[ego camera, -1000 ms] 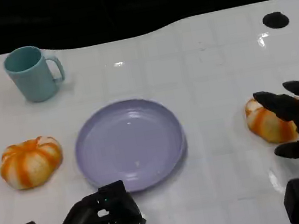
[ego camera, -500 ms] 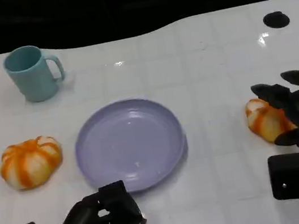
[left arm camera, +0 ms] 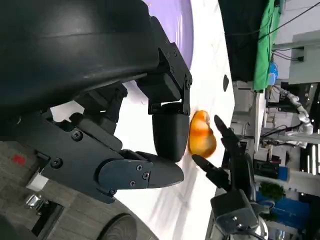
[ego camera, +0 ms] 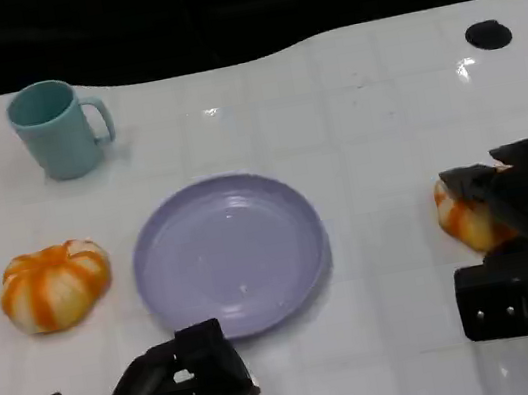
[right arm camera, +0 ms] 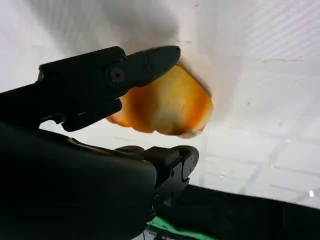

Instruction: Grasp the bread from the table and place it into the plate.

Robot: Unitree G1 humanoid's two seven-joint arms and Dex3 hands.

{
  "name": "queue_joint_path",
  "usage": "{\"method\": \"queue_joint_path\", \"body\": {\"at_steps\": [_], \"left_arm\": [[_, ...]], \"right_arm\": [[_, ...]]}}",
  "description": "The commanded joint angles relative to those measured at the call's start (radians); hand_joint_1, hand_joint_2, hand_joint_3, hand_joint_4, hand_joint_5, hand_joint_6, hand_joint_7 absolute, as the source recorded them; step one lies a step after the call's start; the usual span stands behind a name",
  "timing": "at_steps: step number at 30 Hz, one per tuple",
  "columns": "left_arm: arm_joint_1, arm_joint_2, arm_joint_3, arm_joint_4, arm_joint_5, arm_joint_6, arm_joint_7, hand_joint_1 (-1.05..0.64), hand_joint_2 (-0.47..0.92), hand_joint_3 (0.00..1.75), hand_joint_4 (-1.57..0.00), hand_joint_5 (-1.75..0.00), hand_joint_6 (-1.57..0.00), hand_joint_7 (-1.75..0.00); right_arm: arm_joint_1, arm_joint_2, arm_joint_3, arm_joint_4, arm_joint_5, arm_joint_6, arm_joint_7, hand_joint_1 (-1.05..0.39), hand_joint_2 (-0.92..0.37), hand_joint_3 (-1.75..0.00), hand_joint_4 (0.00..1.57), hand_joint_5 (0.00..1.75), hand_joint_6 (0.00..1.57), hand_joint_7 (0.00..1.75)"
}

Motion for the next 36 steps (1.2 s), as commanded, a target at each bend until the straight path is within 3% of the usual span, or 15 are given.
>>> {"method": "queue_joint_path", "body": {"at_steps": [1,5,9,10,12,15,16,19,20,24,25,27,29,31,36], "left_arm": [[0.016,0.01,0.005,-0.014,-0.001,-0.007,0.014,-0.56,0.74,0.5,-0.79,-1.75,-0.76,-1.41],[0.022,0.008,0.005,-0.025,-0.008,0.005,0.01,-0.55,0.74,0.5,-0.8,-1.75,-0.76,-1.41],[0.023,0.009,0.004,-0.028,-0.002,0.004,0.016,-0.56,0.73,0.5,-0.81,-1.75,-0.77,-1.42],[0.023,0.009,0.004,-0.028,-0.003,0.004,0.014,-0.56,0.73,0.51,-0.81,-1.75,-0.77,-1.42],[0.025,0.009,0.005,-0.031,-0.008,0.009,0.01,-0.56,0.73,0.51,-0.8,-1.75,-0.77,-1.41],[0.028,0.007,0.006,-0.036,-0.011,0.014,0.013,-0.54,0.73,0.51,-0.81,-1.75,-0.77,-1.4],[0.028,0.007,0.005,-0.037,-0.008,0.014,0.014,-0.54,0.73,0.51,-0.81,-1.75,-0.77,-1.4],[0.028,0.009,0.004,-0.037,-0.002,0.01,0.016,-0.54,0.73,0.52,-0.81,-1.75,-0.77,-1.4],[0.029,0.009,0.004,-0.039,0.0,0.011,0.018,-0.54,0.73,0.52,-0.81,-1.75,-0.77,-1.4],[0.032,0.01,0.0,-0.045,0.0,0.014,0.021,-0.55,0.72,0.52,-0.81,-1.75,-0.77,-1.4],[0.032,0.01,0.0,-0.046,0.002,0.013,0.023,-0.55,0.72,0.53,-0.81,-1.75,-0.77,-1.4],[0.031,0.01,0.0,-0.043,0.001,0.011,0.022,-0.54,0.72,0.53,-0.81,-1.75,-0.77,-1.4],[0.031,0.009,0.0,-0.041,-0.001,0.012,0.021,-0.54,0.72,0.53,-0.81,-1.75,-0.77,-1.4],[0.028,0.009,0.001,-0.036,-0.004,0.01,0.018,-0.55,0.71,0.53,-0.81,-1.75,-0.78,-1.4],[0.025,0.009,0.003,-0.032,-0.01,0.014,0.012,-0.55,0.71,0.54,-0.81,-1.75,-0.78,-1.4]], "right_arm": [[-0.046,0.003,0.018,0.069,0.012,0.015,0.009,-0.56,-0.86,-0.01,0.14,0.18,0.3,0.01],[-0.07,0.013,0.03,0.134,0.021,0.02,0.007,-0.51,-0.88,-0.01,0.24,0.17,0.36,0.02],[-0.072,0.03,-0.003,0.181,0.085,-0.031,-0.064,-0.37,-0.9,0.0,0.63,0.19,0.61,0.06],[-0.071,0.035,-0.013,0.197,0.103,-0.059,-0.108,-0.29,-0.91,-0.01,0.86,0.3,0.75,0.11],[-0.074,0.035,-0.014,0.227,0.119,-0.112,-0.173,-0.19,-0.92,-0.06,0.91,1.1,1.05,0.15],[-0.078,0.026,-0.005,0.26,0.121,-0.194,-0.266,-0.17,-0.92,-0.14,0.92,1.57,1.25,0.21],[-0.075,0.028,-0.006,0.264,0.119,-0.211,-0.298,-0.18,-0.91,-0.16,0.89,1.65,1.25,0.27],[-0.073,0.037,-0.008,0.276,0.118,-0.242,-0.372,-0.16,-0.87,-0.23,0.86,1.74,0.91,1.12],[-0.072,0.041,-0.01,0.281,0.121,-0.255,-0.393,-0.16,-0.86,-0.23,0.86,1.74,0.86,1.21],[-0.069,0.046,-0.012,0.298,0.125,-0.315,-0.485,-0.09,-0.83,-0.25,0.85,1.75,0.85,1.33],[-0.069,0.048,-0.012,0.298,0.126,-0.323,-0.497,-0.08,-0.78,-0.37,0.87,1.75,0.8,1.47],[-0.066,0.053,-0.016,0.292,0.128,-0.342,-0.528,-0.07,-0.63,-0.68,0.88,1.75,0.77,1.57],[-0.061,0.059,-0.02,0.278,0.133,-0.364,-0.553,-0.05,-0.56,-0.81,0.9,1.75,0.77,1.58],[-0.053,0.065,-0.025,0.251,0.14,-0.387,-0.57,-0.03,-0.46,-0.98,0.94,1.75,0.84,1.47],[-0.026,0.09,-0.033,0.152,0.167,-0.414,-0.543,0.0,-0.38,-1.18,0.97,1.75,0.86,1.48]]}}
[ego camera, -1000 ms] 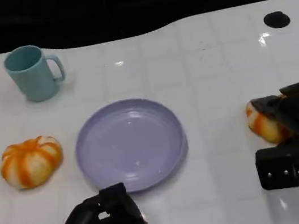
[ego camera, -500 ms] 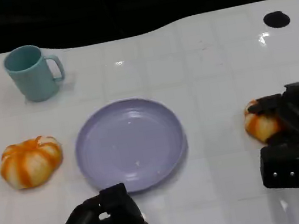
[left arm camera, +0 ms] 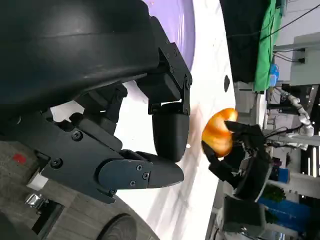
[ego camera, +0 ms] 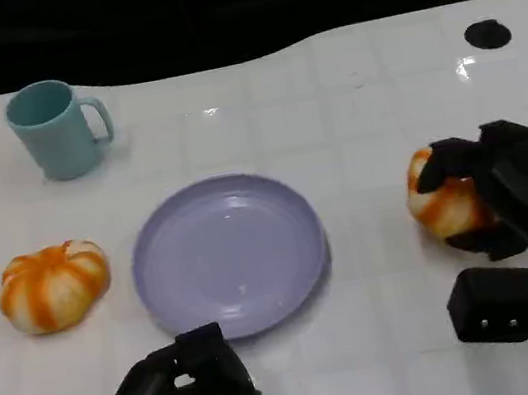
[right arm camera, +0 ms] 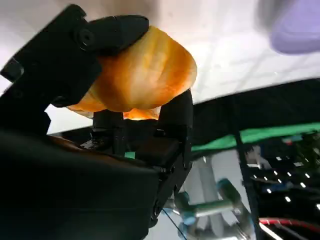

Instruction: Grasp the bread from the table and place it into the plate.

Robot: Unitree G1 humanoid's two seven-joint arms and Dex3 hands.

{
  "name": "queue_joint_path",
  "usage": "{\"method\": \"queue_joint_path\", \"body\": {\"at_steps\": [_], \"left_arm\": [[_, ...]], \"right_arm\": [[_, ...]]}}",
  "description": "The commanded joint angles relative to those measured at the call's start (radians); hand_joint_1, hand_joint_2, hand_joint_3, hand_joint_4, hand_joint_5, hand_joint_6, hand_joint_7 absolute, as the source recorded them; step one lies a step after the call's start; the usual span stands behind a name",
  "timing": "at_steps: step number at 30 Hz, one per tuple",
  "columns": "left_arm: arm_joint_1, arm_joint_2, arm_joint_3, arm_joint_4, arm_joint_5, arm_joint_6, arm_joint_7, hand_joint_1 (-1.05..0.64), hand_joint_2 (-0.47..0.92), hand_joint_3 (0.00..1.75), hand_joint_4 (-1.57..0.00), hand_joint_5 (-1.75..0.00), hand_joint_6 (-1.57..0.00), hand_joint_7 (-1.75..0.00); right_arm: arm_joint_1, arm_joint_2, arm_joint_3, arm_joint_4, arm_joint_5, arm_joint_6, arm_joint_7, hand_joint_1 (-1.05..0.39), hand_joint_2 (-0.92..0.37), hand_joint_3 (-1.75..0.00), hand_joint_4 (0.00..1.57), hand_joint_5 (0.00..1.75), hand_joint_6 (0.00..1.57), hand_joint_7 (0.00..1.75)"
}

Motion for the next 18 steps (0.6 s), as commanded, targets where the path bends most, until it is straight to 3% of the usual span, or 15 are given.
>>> {"method": "queue_joint_path", "body": {"at_steps": [1,10,14,18], "left_arm": [[0.001,0.012,0.006,0.002,-0.012,0.003,-0.001,-0.55,0.71,0.54,-0.81,-1.75,-0.78,-1.4],[0.003,0.014,0.001,0.003,-0.001,-0.011,0.001,-0.56,0.71,0.55,-0.8,-1.75,-0.78,-1.4],[0.001,0.014,0.002,0.007,-0.004,-0.013,-0.003,-0.55,0.7,0.56,-0.8,-1.75,-0.77,-1.4],[0.002,0.016,0.0,0.004,0.001,-0.014,0.001,-0.54,0.7,0.56,-0.79,-1.75,-0.77,-1.4]], "right_arm": [[0.026,0.02,-0.015,-0.089,0.041,-0.022,0.026,0.0,-0.36,-1.21,0.97,1.75,0.85,1.5],[0.013,0.12,-0.002,-0.154,0.069,-0.065,0.077,-0.02,-0.25,-1.4,1.01,1.75,0.81,1.62],[-0.019,0.173,0.012,-0.118,0.049,-0.062,0.063,-0.04,-0.17,-1.5,1.04,1.75,0.9,1.44],[-0.056,0.219,0.03,-0.068,0.042,-0.066,0.058,-0.05,-0.17,-1.53,1.05,1.75,0.94,1.4]]}}
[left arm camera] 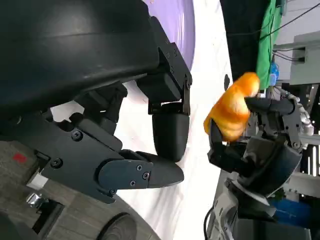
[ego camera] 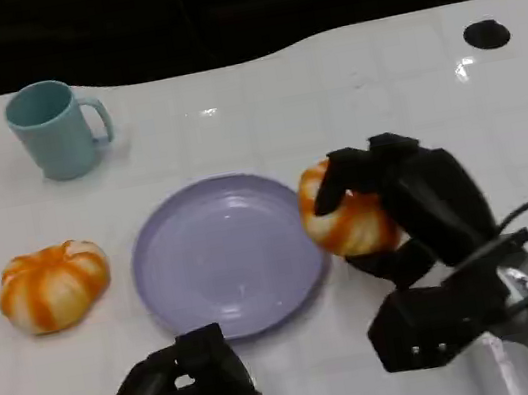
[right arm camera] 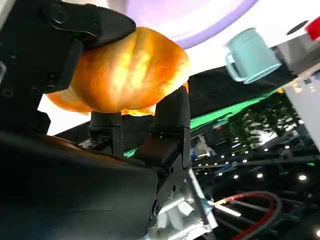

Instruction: Grasp the bread from the table and place it into the plate.

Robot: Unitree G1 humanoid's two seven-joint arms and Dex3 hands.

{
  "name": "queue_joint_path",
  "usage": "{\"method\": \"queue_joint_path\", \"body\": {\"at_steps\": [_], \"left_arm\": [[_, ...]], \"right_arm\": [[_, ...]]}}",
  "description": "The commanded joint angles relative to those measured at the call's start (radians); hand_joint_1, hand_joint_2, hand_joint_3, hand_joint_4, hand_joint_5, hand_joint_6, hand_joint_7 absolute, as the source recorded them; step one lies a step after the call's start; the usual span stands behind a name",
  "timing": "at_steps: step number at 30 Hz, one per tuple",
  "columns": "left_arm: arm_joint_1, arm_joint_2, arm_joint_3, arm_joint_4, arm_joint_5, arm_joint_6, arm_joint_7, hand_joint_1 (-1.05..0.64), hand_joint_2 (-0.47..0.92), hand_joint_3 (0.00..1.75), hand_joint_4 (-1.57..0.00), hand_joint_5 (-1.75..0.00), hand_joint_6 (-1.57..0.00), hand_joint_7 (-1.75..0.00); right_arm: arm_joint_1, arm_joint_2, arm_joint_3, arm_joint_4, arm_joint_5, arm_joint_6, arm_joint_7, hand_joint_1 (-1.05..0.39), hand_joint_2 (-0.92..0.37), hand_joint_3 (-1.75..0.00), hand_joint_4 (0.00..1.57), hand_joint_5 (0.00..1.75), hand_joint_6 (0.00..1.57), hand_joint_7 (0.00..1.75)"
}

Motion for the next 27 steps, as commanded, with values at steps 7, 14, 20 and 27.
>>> {"method": "queue_joint_path", "body": {"at_steps": [7,14,20,27], "left_arm": [[0.0,0.014,0.001,0.005,-0.004,-0.017,-0.004,-0.53,0.7,0.57,-0.78,-1.75,-0.77,-1.39],[-0.001,0.015,-0.001,0.005,-0.001,-0.015,-0.001,-0.54,0.69,0.59,-0.78,-1.75,-0.77,-1.4],[-0.001,0.011,0.002,0.006,-0.014,-0.004,-0.005,-0.52,0.68,0.6,-0.79,-1.75,-0.77,-1.4],[0.0,0.011,-0.002,0.0,-0.001,-0.007,0.007,-0.53,0.68,0.61,-0.8,-1.75,-0.77,-1.4]], "right_arm": [[-0.121,0.119,0.056,0.148,-0.027,0.006,-0.049,-0.04,-0.18,-1.45,1.04,1.75,0.8,1.7],[-0.167,0.175,0.08,0.233,-0.031,0.009,-0.065,-0.07,-0.22,-1.43,1.01,1.75,0.75,1.75],[-0.207,0.217,0.08,0.308,-0.016,0.013,-0.087,-0.08,-0.27,-1.42,0.98,1.75,0.73,1.74],[-0.222,0.22,0.082,0.319,-0.007,0.017,-0.056,-0.19,-0.5,-0.88,0.72,1.34,0.74,0.8]]}}
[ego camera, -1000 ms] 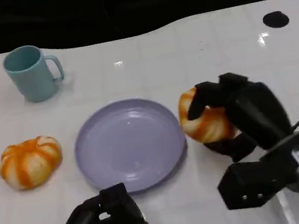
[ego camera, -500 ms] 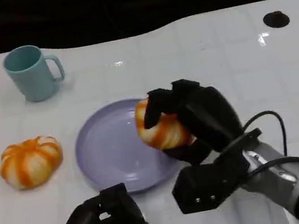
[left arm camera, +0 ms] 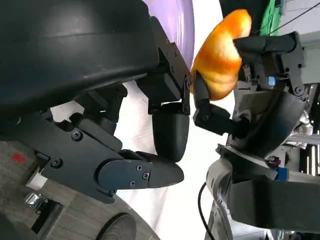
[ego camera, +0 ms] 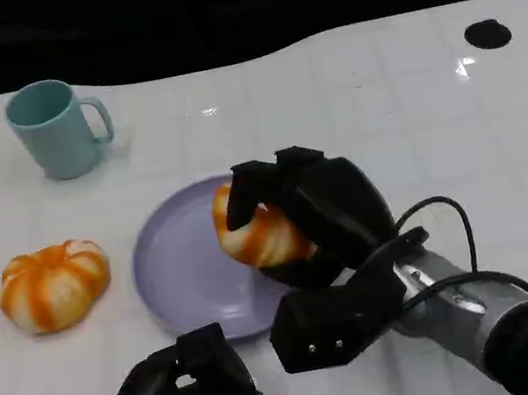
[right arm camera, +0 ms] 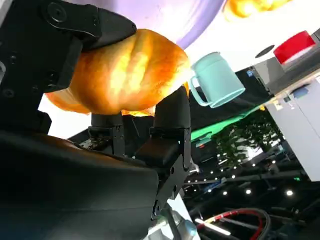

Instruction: Grasp the bread from the table and place it into the plate.

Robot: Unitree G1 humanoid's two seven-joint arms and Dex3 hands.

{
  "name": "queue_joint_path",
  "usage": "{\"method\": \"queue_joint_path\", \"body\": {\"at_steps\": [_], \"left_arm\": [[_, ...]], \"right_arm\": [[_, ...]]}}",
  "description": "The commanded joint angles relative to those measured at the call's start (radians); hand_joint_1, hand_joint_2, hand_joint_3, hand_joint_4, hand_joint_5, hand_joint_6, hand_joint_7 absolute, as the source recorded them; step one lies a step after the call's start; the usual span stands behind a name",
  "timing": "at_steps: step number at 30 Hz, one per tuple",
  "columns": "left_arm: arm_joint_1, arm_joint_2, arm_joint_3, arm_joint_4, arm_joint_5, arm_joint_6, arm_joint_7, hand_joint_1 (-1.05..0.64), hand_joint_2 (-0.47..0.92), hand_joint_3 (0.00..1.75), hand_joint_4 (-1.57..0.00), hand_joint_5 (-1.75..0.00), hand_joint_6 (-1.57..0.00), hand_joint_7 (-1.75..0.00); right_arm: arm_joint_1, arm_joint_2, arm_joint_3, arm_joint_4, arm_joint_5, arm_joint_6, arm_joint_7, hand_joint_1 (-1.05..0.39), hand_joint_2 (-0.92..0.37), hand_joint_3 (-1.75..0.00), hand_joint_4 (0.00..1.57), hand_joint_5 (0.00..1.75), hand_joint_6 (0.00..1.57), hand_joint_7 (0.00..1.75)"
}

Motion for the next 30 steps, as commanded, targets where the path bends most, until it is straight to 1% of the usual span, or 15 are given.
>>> {"method": "queue_joint_path", "body": {"at_steps": [1,3,4,5,6,7,10,13,18,24,30], "left_arm": [[0.0,0.013,0.001,-0.001,0.003,-0.004,0.007,-0.54,0.68,0.62,-0.8,-1.75,-0.77,-1.4],[-0.002,0.013,0.002,0.004,-0.001,-0.009,0.0,-0.53,0.68,0.63,-0.8,-1.75,-0.77,-1.4],[-0.003,0.013,0.003,0.007,-0.005,-0.01,-0.004,-0.52,0.67,0.63,-0.79,-1.75,-0.76,-1.4],[-0.004,0.013,0.004,0.008,-0.007,-0.011,-0.007,-0.52,0.67,0.63,-0.79,-1.75,-0.76,-1.4],[-0.004,0.012,0.004,0.008,-0.009,-0.01,-0.008,-0.52,0.67,0.64,-0.79,-1.75,-0.76,-1.4],[-0.003,0.012,0.004,0.005,-0.009,-0.006,-0.006,-0.52,0.67,0.64,-0.79,-1.75,-0.76,-1.4],[-0.002,0.012,0.003,0.002,-0.011,0.001,-0.006,-0.52,0.66,0.64,-0.79,-1.75,-0.76,-1.41],[-0.002,0.012,0.002,0.003,-0.007,-0.005,-0.003,-0.52,0.66,0.65,-0.8,-1.75,-0.76,-1.4],[-0.003,0.012,0.002,0.004,-0.011,0.002,-0.006,-0.52,0.65,0.66,-0.8,-1.75,-0.76,-1.4],[-0.006,0.01,0.001,0.009,-0.008,-0.004,-0.003,-0.51,0.64,0.67,-0.79,-1.75,-0.76,-1.41],[-0.006,0.01,0.001,0.004,-0.009,0.011,0.003,-0.51,0.64,0.68,-0.79,-1.75,-0.76,-1.41]], "right_arm": [[-0.017,-0.005,-0.005,-0.001,0.025,0.006,0.038,-0.21,-0.54,-0.79,0.68,1.27,0.71,0.69],[-0.015,-0.012,0.0,-0.008,0.028,0.007,0.082,-0.26,-0.63,-0.63,0.51,1.01,0.62,0.46],[-0.013,-0.016,0.004,-0.012,0.027,0.007,0.1,-0.3,-0.74,-0.44,0.41,0.76,0.55,0.29],[-0.011,-0.021,0.007,-0.019,0.026,0.012,0.122,-0.33,-0.81,-0.32,0.36,0.63,0.52,0.2],[-0.008,-0.024,0.009,-0.027,0.026,0.017,0.139,-0.39,-0.87,-0.21,0.26,0.53,0.46,0.11],[-0.005,-0.026,0.009,-0.034,0.027,0.022,0.153,-0.42,-0.9,-0.18,0.22,0.5,0.44,0.08],[0.011,-0.034,0.005,-0.075,0.036,0.045,0.206,-0.52,-0.92,-0.14,0.14,0.46,0.38,0.03],[0.027,-0.044,0.003,-0.112,0.042,0.06,0.242,-0.56,-0.92,-0.14,0.09,0.46,0.36,0.01],[0.06,-0.066,0.001,-0.179,0.045,0.079,0.277,-0.57,-0.92,-0.13,0.06,0.49,0.34,0.0],[0.104,-0.097,-0.002,-0.25,0.047,0.079,0.294,-0.58,-0.92,-0.13,0.05,0.52,0.34,0.0],[0.182,-0.148,-0.023,-0.375,0.072,0.071,0.328,-0.57,-0.92,-0.12,0.05,0.55,0.35,0.01]]}}
